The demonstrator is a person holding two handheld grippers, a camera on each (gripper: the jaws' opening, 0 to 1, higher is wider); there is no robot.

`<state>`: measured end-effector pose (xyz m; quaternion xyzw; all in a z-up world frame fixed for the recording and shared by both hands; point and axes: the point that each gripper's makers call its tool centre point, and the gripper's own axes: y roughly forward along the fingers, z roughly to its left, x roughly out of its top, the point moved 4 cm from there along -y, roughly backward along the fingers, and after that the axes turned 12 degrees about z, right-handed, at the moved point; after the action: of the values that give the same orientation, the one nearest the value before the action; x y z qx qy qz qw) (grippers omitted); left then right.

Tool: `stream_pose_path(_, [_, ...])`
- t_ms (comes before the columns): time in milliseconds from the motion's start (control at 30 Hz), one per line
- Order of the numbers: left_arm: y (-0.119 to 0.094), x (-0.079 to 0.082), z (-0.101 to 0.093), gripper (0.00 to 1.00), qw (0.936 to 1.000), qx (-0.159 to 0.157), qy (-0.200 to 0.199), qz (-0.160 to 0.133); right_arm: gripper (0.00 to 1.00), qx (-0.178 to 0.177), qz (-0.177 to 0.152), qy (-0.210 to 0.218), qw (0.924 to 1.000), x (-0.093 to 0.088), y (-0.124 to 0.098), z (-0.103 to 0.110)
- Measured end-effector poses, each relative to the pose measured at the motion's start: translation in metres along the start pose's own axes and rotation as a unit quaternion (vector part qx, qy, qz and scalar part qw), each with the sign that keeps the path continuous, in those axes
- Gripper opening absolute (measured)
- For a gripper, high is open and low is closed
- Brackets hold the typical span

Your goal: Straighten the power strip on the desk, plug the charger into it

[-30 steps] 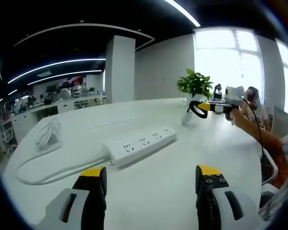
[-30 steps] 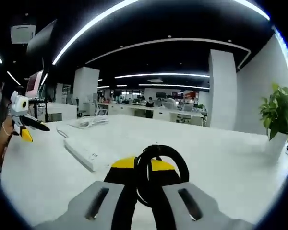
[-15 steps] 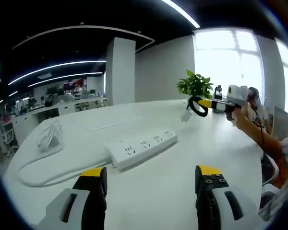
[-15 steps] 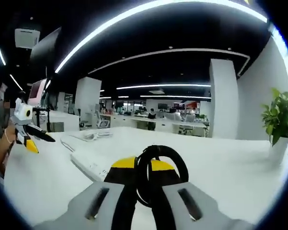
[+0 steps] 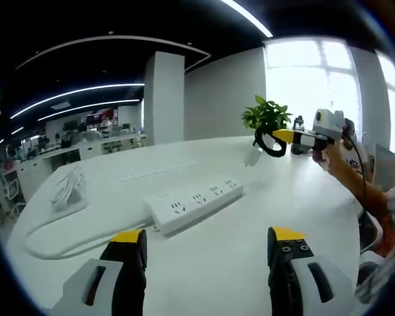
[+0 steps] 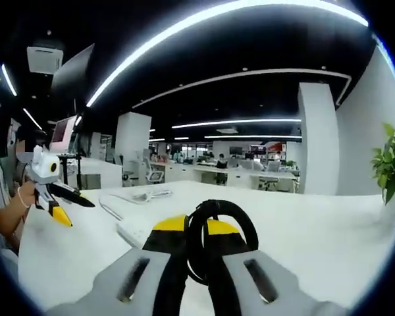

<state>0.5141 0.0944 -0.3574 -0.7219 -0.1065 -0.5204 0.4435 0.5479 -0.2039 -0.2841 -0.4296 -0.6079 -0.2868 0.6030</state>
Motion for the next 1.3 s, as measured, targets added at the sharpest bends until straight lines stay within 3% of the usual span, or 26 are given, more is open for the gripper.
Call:
stream_pose_path(500, [0.004,0.003,0.002,0.76,0.9999,0.006,0.009,-0.005,0.05,0.026,-0.020,-0.003,0.9995,0.015,0.000,0.024])
stream_pose_path(733, [0.007,0.013,0.002,0.78,0.9977,0.010,0.057,-0.036,0.05,0.044,-0.025,0.014,0.9986,0.016,0.000,0.033])
stream_pose_path(1067, [0.017,0.032,0.006,0.78,0.9886,0.022,0.119,-0.090,0.05,0.059,-0.038,0.024,0.9973,0.019,0.002,0.044])
stream_pose_path(1300, [0.027,0.041,0.006,0.76,0.9874,0.022,0.128,-0.091,0.06,0.063,-0.041,0.026,0.9968,0.021,0.003,0.049])
